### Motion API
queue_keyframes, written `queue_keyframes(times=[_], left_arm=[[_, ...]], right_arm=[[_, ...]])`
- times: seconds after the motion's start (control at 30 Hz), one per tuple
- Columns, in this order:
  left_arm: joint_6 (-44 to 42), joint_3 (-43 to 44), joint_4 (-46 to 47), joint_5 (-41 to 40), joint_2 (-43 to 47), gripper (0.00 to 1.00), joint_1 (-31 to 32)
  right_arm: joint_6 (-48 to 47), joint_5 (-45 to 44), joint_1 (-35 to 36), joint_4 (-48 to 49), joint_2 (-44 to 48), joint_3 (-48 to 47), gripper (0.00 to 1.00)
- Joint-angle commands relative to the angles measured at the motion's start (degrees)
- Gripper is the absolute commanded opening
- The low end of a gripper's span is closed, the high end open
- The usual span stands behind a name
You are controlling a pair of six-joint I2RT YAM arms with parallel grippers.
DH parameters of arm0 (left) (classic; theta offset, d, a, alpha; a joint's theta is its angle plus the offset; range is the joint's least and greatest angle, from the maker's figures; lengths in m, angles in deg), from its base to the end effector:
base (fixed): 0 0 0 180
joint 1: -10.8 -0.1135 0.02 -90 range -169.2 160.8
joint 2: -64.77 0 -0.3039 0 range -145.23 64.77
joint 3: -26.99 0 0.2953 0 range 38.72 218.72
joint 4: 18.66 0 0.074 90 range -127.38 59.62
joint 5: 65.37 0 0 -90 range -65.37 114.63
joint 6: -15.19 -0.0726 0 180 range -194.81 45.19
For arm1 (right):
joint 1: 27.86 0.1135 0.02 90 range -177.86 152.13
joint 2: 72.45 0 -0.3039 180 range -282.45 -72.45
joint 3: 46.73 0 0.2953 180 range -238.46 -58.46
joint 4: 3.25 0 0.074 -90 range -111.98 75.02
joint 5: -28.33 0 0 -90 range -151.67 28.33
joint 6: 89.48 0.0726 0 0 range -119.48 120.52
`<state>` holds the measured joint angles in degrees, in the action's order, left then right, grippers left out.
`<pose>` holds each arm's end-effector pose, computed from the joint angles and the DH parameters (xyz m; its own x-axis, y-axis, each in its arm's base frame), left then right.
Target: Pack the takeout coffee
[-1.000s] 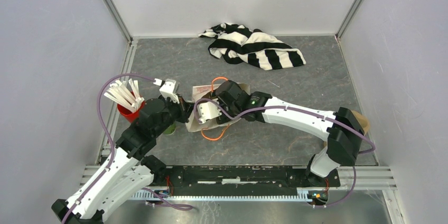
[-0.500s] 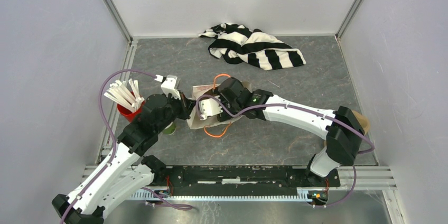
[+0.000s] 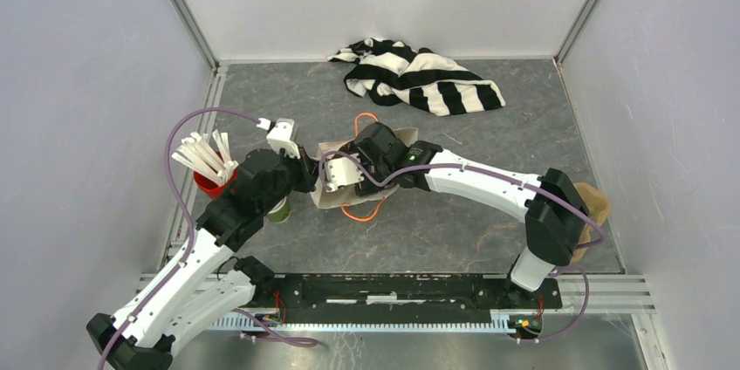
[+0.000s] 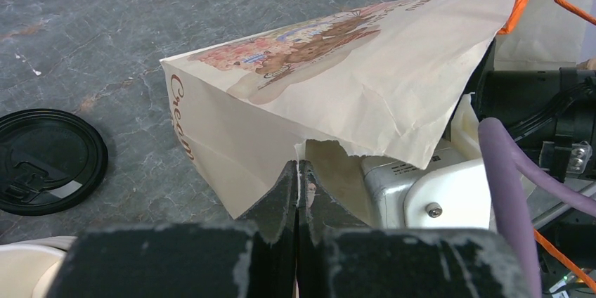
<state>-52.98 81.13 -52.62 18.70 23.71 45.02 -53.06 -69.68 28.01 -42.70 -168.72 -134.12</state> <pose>0.1821 -0.1148 0.3278 -0.4519 -0.1400 -0.8810 0.3356 0.8884 -0.3133 0.2563 0.3602 0.2610 0.3689 -0.8759 -0.3110 -0.7930 -0.1222 -0.5968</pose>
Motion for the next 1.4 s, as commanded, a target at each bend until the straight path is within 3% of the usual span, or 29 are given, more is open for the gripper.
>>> queue_keyframes(times=[0.0,0.4,0.47,0.5,0.83,1.37], left_arm=[[2.69,1.96,-2.74,-1.39,-0.41,0.02,0.16],[3.31,2.34,-3.29,-1.80,-1.31,0.02,0.16],[3.36,2.33,-3.32,-1.82,-1.31,0.02,0.14],[3.41,2.32,-3.27,-1.80,-1.39,0.02,0.17],[3.43,3.42,-3.66,-1.71,-1.96,0.02,0.21],[3.93,5.81,-5.51,-1.02,-4.05,0.02,0.19]], right_arm=[[4.01,3.17,-0.57,-5.66,-1.48,-2.44,0.37],[7.82,3.90,-0.25,-8.51,3.31,-4.75,0.70],[8.61,4.22,-0.02,-8.32,4.06,-4.94,0.96],[8.83,4.30,0.00,-7.98,4.40,-4.91,0.98],[10.43,2.22,1.99,-11.96,3.44,-9.31,0.98],[21.81,-5.57,6.84,-11.45,5.29,-10.46,0.98]])
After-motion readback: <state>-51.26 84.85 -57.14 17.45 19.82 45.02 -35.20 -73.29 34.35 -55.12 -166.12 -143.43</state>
